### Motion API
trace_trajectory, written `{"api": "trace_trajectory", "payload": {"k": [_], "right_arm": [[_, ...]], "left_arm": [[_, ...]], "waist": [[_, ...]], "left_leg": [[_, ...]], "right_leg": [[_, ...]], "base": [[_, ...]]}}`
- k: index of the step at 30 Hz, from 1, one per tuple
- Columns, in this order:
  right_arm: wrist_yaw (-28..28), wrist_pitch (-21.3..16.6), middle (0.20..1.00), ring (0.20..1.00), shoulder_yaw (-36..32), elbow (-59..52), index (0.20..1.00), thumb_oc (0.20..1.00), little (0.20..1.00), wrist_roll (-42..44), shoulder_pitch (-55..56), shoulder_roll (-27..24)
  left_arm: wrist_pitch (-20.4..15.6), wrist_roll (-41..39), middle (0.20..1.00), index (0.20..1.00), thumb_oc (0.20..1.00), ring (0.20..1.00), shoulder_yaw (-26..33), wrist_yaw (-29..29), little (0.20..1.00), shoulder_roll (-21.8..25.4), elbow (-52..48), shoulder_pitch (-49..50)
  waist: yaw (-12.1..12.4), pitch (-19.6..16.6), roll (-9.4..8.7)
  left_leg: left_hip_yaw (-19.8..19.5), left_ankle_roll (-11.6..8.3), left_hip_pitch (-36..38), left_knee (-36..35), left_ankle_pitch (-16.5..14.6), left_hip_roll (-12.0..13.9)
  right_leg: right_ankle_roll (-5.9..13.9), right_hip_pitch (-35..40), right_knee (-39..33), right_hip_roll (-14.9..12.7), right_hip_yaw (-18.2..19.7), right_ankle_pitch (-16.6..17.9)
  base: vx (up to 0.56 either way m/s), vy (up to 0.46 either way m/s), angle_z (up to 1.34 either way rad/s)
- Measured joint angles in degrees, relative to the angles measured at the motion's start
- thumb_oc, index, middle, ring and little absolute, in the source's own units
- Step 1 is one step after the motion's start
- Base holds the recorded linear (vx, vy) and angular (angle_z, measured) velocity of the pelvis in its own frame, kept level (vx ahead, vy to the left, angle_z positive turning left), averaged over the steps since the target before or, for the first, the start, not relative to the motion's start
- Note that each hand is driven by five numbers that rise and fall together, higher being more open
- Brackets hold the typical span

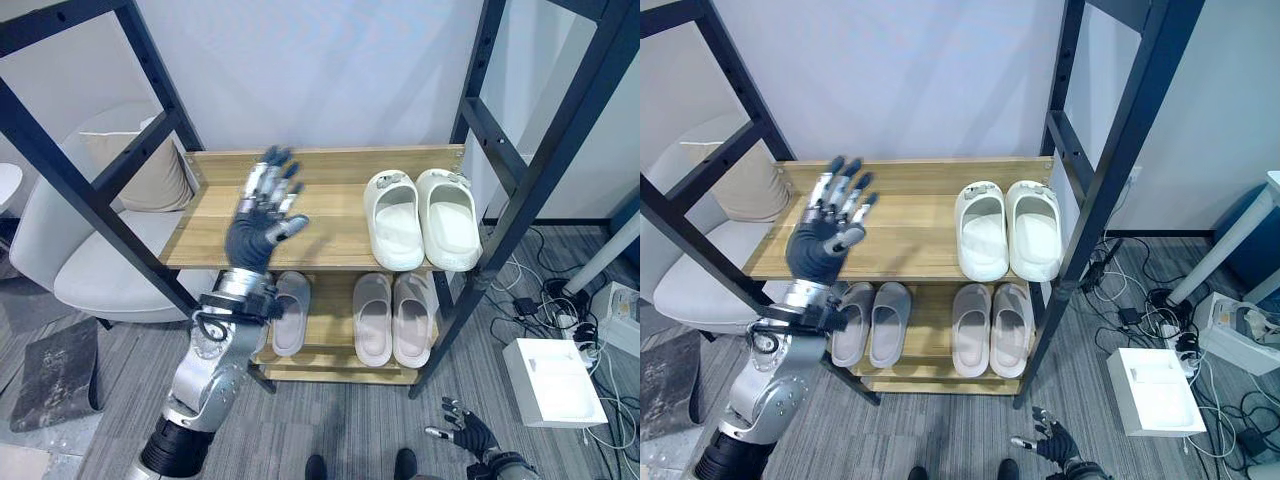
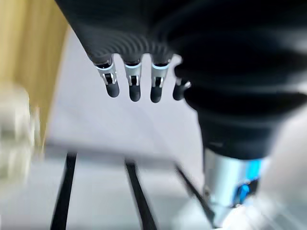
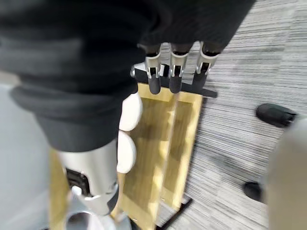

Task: Arrange the slippers neatly on the shoe rack.

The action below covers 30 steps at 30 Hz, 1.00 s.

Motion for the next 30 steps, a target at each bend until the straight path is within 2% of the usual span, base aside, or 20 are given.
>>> {"api": "trace_trajectory", "payload": {"k": [4, 6, 7, 8, 10, 11, 12, 13, 14, 16, 18, 19, 22, 23, 30], "right_arm": [[0.6, 0.0, 1.000, 1.000, 0.1, 0.6, 1.000, 1.000, 1.000, 0.0, -0.1, 0.0], [1.4, -0.1, 1.000, 1.000, 0.4, 0.8, 1.000, 1.000, 1.000, 0.0, -0.6, -0.3], [1.5, -0.1, 1.000, 1.000, 0.5, 1.0, 1.000, 1.000, 1.000, 0.0, -1.1, -0.3], [1.5, -0.3, 1.000, 1.000, 0.5, 1.3, 1.000, 1.000, 1.000, 0.0, -1.4, -0.1], [1.6, -0.5, 1.000, 1.000, 0.5, 1.6, 1.000, 1.000, 1.000, 0.0, -2.4, -0.2], [1.6, -0.6, 1.000, 1.000, 0.5, 1.6, 1.000, 1.000, 1.000, 0.0, -2.4, -0.1], [1.6, -0.6, 1.000, 1.000, 0.5, 1.6, 1.000, 1.000, 1.000, 0.0, -2.4, -0.1], [1.7, -0.9, 1.000, 1.000, 1.0, 1.6, 1.000, 1.000, 1.000, 0.7, -3.4, -0.1], [1.9, -0.9, 1.000, 1.000, 1.3, 1.6, 1.000, 1.000, 1.000, 1.2, -3.7, -0.1], [1.9, -0.9, 1.000, 1.000, 1.7, 1.6, 1.000, 1.000, 1.000, 1.8, -3.7, -0.1], [1.6, -0.9, 1.000, 1.000, 2.1, 1.5, 1.000, 1.000, 1.000, 2.2, -4.0, 0.0], [1.1, -0.9, 1.000, 1.000, 2.3, 1.5, 1.000, 1.000, 1.000, 2.3, -3.9, 0.1], [0.5, -0.9, 1.000, 1.000, 2.2, 1.5, 1.000, 1.000, 1.000, 2.3, -3.3, 0.3], [-0.2, -0.8, 1.000, 1.000, 2.0, 1.5, 1.000, 1.000, 1.000, 2.4, -3.2, 0.4], [-2.3, -0.8, 1.000, 1.000, 0.3, 3.2, 1.000, 1.000, 1.000, 3.3, -3.4, 0.4]], "left_arm": [[2.6, -0.7, 1.000, 1.000, 1.000, 1.000, -7.2, -7.1, 1.000, 7.3, -1.0, 2.5], [3.3, -0.1, 1.000, 1.000, 1.000, 1.000, -10.6, -10.8, 1.000, 7.8, 5.1, 5.7], [3.4, 0.0, 1.000, 1.000, 1.000, 1.000, -11.5, -11.4, 1.000, 8.0, 7.5, 7.1], [5.7, 1.1, 1.000, 1.000, 1.000, 1.000, -12.0, -11.8, 1.000, 8.4, 10.6, 8.7], [5.4, 5.5, 1.000, 1.000, 1.000, 1.000, -13.4, -12.9, 1.000, 9.7, 16.4, 10.6], [6.9, 8.9, 1.000, 1.000, 1.000, 1.000, -14.1, -12.7, 1.000, 10.0, 20.5, 11.8], [6.9, 8.9, 1.000, 1.000, 1.000, 1.000, -14.1, -12.7, 1.000, 10.0, 20.5, 11.8], [7.2, 13.2, 1.000, 1.000, 1.000, 1.000, -14.2, -12.2, 1.000, 8.8, 27.4, 13.9], [7.2, 15.4, 1.000, 1.000, 1.000, 1.000, -14.3, -12.2, 1.000, 8.5, 30.1, 15.0], [7.0, 18.2, 1.000, 1.000, 1.000, 1.000, -13.0, -10.6, 1.000, 4.7, 39.4, 15.9], [6.9, 19.6, 1.000, 1.000, 1.000, 1.000, -11.0, -8.8, 1.000, 2.5, 43.6, 17.0], [7.1, 19.4, 1.000, 1.000, 1.000, 1.000, -7.4, -6.2, 1.000, -1.5, 49.5, 18.7], [7.1, 17.5, 1.000, 1.000, 1.000, 1.000, -5.8, -3.6, 1.000, -3.7, 52.8, 20.0], [6.9, 14.3, 1.000, 1.000, 1.000, 1.000, -0.2, -1.9, 1.000, -7.6, 56.9, 20.7], [6.5, 12.7, 1.000, 1.000, 1.000, 1.000, 2.6, 3.6, 1.000, -6.6, 58.0, 19.1]], "waist": [[-0.2, 0.1, -0.03], [0.1, 0.0, 0.11], [0.1, 0.0, 0.15], [-0.3, 0.1, 0.11], [-0.1, 0.4, 0.05], [0.0, 0.5, -0.01], [0.0, 0.5, -0.01], [-0.2, 0.9, 0.12], [-0.1, 1.1, 0.11], [0.0, 1.2, -0.04], [0.1, 1.3, -0.17], [0.1, 1.4, -0.42], [0.6, 1.5, -0.62], [0.7, 1.4, -0.64], [0.8, 1.4, -0.66]], "left_leg": [[-0.1, -0.07, 0.0, 0.0, 0.0, 0.2], [-0.1, -0.17, 0.1, 0.0, 0.2, 0.1], [0.0, -0.18, 0.1, 0.0, 0.2, 0.1], [0.1, -0.28, 0.2, 0.1, 0.2, 0.2], [0.0, -0.33, 0.1, 0.1, 0.3, 0.2], [0.0, -0.37, 0.2, 0.0, 0.3, 0.3], [0.0, -0.37, 0.2, 0.0, 0.3, 0.3], [0.1, -0.34, 0.3, 0.0, 0.2, 0.2], [0.0, -0.29, 0.0, 0.0, 0.1, 0.2], [0.0, -0.28, 0.2, 0.0, 0.1, 0.3], [0.0, -0.26, 0.2, 0.0, 0.1, 0.3], [0.0, -0.23, 0.2, 0.0, 0.2, 0.3], [0.0, 0.04, 0.2, 0.0, 0.3, 0.3], [0.0, 0.15, 0.3, 0.0, 0.3, 0.3], [-0.2, 0.18, 1.1, 0.0, 0.2, 0.3]], "right_leg": [[-0.11, 0.0, 0.0, 0.2, -0.1, -0.1], [-0.11, 0.1, 0.0, 0.2, 0.0, -0.1], [-0.11, 0.1, 0.0, 0.2, 0.0, -0.1], [-0.11, 0.0, 0.0, 0.2, 0.0, -0.1], [-0.13, 0.1, 0.0, 0.2, 0.0, -0.1], [-0.16, 0.1, 0.0, 0.3, -0.1, -0.2], [-0.16, 0.1, 0.0, 0.3, -0.1, -0.2], [-0.13, 0.1, 0.0, 0.2, 0.0, -0.2], [-0.13, 0.0, 0.0, 0.2, 0.0, -0.2], [-0.14, 0.2, 0.0, 0.2, 0.0, -0.2], [-0.16, 0.1, 0.0, 0.3, 0.0, -0.2], [-0.16, 0.1, 0.0, 0.3, 0.0, -0.2], [-0.13, 0.2, 0.0, 0.3, -0.1, -0.3], [-0.11, 0.3, 0.0, 0.3, -0.1, -0.3], [-0.11, 1.2, 0.0, 0.3, -0.3, -0.4]], "base": [[0.00, 0.008, 0.00], [0.00, 0.000, 0.00], [-0.01, 0.020, -0.03], [0.00, 0.000, 0.00], [0.00, 0.010, 0.02], [0.00, 0.000, 0.00], [0.00, 0.022, -0.05], [0.00, 0.000, 0.00], [0.00, 0.000, 0.00], [0.00, 0.003, 0.02], [0.00, 0.000, 0.00], [0.00, 0.000, 0.00], [0.00, 0.000, 0.00], [0.00, 0.000, 0.00], [0.00, 0.001, 0.01]]}}
